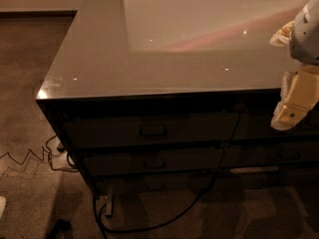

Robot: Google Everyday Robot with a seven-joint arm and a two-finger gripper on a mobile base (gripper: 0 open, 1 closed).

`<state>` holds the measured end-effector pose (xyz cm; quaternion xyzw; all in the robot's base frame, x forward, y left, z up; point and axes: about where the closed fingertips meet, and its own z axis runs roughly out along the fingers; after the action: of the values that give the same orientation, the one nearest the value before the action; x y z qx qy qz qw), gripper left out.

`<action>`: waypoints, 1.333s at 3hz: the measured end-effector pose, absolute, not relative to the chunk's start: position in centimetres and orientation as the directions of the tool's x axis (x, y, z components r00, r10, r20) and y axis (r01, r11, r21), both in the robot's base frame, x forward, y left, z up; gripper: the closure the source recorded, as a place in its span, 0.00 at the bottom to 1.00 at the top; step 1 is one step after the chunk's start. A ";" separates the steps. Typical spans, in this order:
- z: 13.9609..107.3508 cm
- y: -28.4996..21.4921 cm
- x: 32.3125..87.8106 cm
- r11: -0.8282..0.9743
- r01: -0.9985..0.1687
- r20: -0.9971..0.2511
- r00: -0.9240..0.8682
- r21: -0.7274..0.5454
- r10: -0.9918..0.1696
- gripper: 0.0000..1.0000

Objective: Open top drawer

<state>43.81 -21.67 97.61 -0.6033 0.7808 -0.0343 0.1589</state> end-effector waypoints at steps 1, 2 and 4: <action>97.6 -21.7 43.8 0.270 -0.931 -0.207 -0.221 -0.245 -0.953 0.00; 97.6 -21.2 43.8 0.251 -0.934 -0.218 -0.197 -0.253 -0.956 0.00; 93.5 -17.4 44.3 0.169 -0.966 -0.281 -0.110 -0.198 -0.953 0.00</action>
Offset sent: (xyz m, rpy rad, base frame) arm -0.0027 0.0089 -0.0055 0.0198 -0.0033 0.0516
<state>44.30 -17.38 93.47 -0.6443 0.7446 0.0174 0.1736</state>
